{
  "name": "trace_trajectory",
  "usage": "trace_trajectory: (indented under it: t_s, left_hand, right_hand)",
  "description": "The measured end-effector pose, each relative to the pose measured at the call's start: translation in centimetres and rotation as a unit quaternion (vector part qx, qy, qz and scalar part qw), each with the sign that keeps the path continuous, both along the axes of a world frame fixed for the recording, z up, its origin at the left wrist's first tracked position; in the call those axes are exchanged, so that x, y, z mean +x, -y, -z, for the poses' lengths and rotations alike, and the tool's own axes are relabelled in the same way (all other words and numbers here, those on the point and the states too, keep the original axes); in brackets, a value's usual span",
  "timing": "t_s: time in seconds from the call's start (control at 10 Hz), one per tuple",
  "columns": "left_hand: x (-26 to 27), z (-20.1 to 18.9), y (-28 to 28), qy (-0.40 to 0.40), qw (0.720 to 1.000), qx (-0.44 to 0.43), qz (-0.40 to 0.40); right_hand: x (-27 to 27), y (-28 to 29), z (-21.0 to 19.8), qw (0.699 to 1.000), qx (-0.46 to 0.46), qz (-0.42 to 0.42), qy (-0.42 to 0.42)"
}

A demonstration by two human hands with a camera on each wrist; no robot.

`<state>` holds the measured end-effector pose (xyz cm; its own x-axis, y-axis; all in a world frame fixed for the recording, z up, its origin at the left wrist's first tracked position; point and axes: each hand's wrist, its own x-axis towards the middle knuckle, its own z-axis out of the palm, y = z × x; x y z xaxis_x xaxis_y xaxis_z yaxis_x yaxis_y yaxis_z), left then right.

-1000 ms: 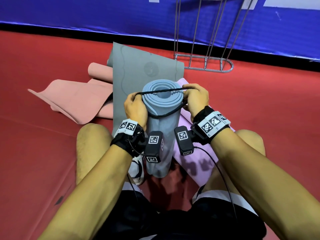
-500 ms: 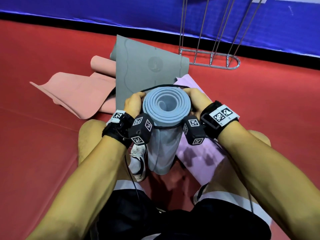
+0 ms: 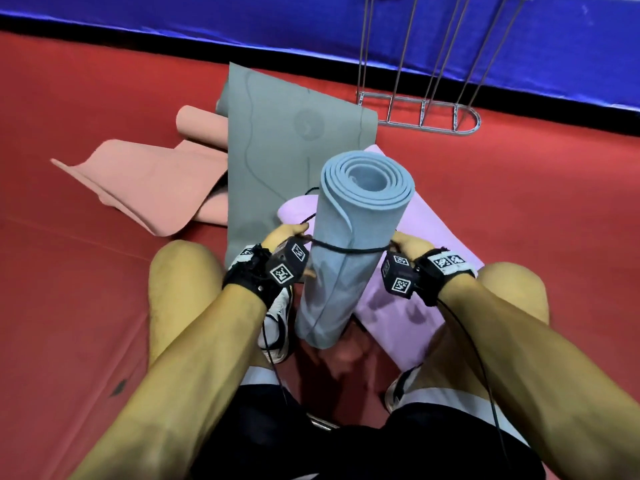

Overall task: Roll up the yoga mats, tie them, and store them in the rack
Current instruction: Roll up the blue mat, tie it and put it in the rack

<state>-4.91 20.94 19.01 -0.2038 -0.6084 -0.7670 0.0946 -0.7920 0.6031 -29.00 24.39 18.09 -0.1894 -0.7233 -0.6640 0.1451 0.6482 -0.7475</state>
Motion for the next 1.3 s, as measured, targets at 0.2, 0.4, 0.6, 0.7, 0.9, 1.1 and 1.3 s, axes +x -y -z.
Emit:
trace_trajectory:
  t_s: [0.2,0.4,0.6,0.7,0.9,1.1,1.3]
  left_hand:
    - [-1.2,1.2,3.0,0.231,0.965,-0.120,0.022]
    - [-1.7,1.8,5.9,0.314,0.925,-0.203,0.067]
    - [-0.5,7.7,8.0,0.107,0.987,-0.083,-0.085]
    - [-0.1,9.8,8.9,0.187,0.975,-0.123,-0.003]
    - [1.6,14.2,7.7,0.298,0.943,-0.117,0.088]
    - [3.0,17.2,5.9,0.304,0.946,-0.059,0.099]
    - [2.8,17.3,6.3,0.327,0.928,-0.117,0.136]
  right_hand:
    - [-0.2,2.0,1.8,0.984,-0.023,0.109,0.138]
    - [0.6,5.3,2.1,0.971,-0.038,0.187,0.144]
    - [1.2,7.3,5.9,0.969,-0.044,0.207,0.125]
    - [1.0,8.3,7.9,0.974,-0.042,0.190,0.113]
    - [-0.4,8.2,14.3,0.972,-0.010,-0.152,-0.179]
    - [1.6,6.8,16.4,0.952,0.009,-0.193,-0.236]
    - [1.5,7.4,18.6,0.947,0.068,-0.181,-0.256]
